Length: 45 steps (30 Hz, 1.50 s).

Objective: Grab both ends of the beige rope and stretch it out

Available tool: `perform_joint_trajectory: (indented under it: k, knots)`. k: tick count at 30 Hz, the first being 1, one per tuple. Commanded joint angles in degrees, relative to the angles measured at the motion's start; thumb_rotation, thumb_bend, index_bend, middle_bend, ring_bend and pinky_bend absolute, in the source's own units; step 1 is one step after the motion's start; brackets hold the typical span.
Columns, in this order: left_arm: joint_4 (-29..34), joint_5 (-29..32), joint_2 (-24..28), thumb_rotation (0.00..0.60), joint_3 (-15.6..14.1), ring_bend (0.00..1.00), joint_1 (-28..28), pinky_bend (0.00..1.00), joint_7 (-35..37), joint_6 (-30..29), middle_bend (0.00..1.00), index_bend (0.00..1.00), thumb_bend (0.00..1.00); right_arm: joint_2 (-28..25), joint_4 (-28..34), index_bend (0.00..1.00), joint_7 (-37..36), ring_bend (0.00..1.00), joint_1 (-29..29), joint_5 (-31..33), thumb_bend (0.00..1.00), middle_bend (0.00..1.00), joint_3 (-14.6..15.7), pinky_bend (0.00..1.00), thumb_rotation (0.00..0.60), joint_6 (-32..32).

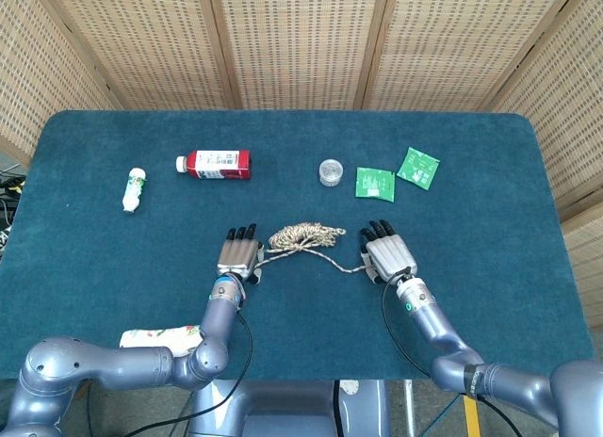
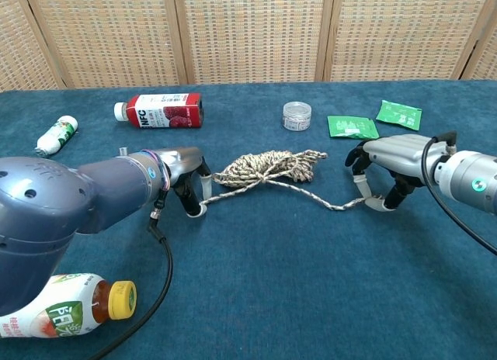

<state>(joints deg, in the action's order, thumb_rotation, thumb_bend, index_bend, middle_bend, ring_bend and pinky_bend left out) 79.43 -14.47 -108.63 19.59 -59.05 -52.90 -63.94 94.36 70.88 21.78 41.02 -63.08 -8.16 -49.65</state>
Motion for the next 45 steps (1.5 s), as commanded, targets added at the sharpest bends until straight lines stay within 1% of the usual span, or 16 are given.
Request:
perform_joint_trajectory:
  k: [1, 5, 9, 22, 26, 34, 37, 41, 43, 45]
  knots:
    - [0.04, 0.26, -0.19, 0.600, -0.10, 0.00, -0.26, 0.00, -0.54, -0.48, 0.00, 0.48, 0.41, -0.01, -0.03, 0.70, -0.12, 0.00, -0.02, 0.06, 0.51, 0.15, -0.02, 0.00, 0.600, 0.00]
    - [-0.87, -0.02, -0.80, 0.600, -0.09, 0.00, -0.57, 0.00, -0.92, -1.32, 0.00, 0.49, 0.41, -0.05, -0.16, 0.70, -0.30, 0.00, -0.11, 0.03, 0.51, 0.15, 0.11, 0.00, 0.600, -0.01]
    - [-1.40, -0.31, -1.14, 0.600, -0.20, 0.00, -0.47, 0.00, -0.94, -1.66, 0.00, 0.54, 0.43, -0.07, -0.22, 0.70, -0.54, 0.00, -0.15, 0.03, 0.51, 0.15, 0.13, 0.00, 0.600, 0.02]
    - [-2.55, -0.84, -2.24, 0.600, -0.57, 0.00, -0.41, 0.00, -1.72, -1.82, 0.00, 0.54, 0.43, -0.56, 0.04, 0.70, -1.07, 0.00, -0.27, -0.22, 0.51, 0.16, 0.02, 0.00, 0.600, -0.30]
    - [-3.02, -1.08, -2.47, 0.600, -0.59, 0.00, -0.35, 0.00, -2.04, -2.02, 0.00, 0.62, 0.43, -0.66, 0.12, 0.70, -1.21, 0.00, -0.28, -0.31, 0.51, 0.16, 0.01, 0.00, 0.600, -0.32]
    - [-3.09, -2.31, -1.64, 0.600, -0.82, 0.00, -0.03, 0.00, -3.09, -3.04, 0.00, 0.67, 0.44, -0.83, -0.04, 0.71, -1.41, 0.00, -0.17, -0.46, 0.51, 0.16, -0.21, 0.00, 0.600, -0.51]
    - [-2.20, -2.32, -0.08, 0.600, -0.75, 0.00, 0.20, 0.00, -3.95, -3.31, 0.00, 0.69, 0.44, -1.00, -0.35, 0.72, -1.63, 0.00, -0.14, -0.88, 0.51, 0.17, -0.32, 0.00, 0.600, -0.81]
    - [-0.33, -3.77, 3.34, 0.600, -0.75, 0.00, 1.01, 0.00, -4.17, -4.17, 0.00, 0.69, 0.44, -1.38, -1.30, 0.73, -2.96, 0.00, -0.30, -2.01, 0.51, 0.18, -0.73, 0.00, 0.600, -1.86]
    - [0.99, -4.47, 5.63, 0.600, -0.84, 0.00, 1.60, 0.00, -4.15, -4.17, 0.00, 0.69, 0.44, -1.90, -1.61, 0.73, -3.39, 0.00, -0.40, -2.49, 0.51, 0.19, -0.85, 0.00, 0.600, -2.25]
    - [2.68, -6.06, 10.16, 0.600, -1.29, 0.00, 2.77, 0.00, -4.36, -4.87, 0.00, 0.70, 0.44, -3.46, -2.04, 0.73, -3.22, 0.00, -0.67, -2.68, 0.51, 0.19, -1.22, 0.00, 0.600, -3.08]
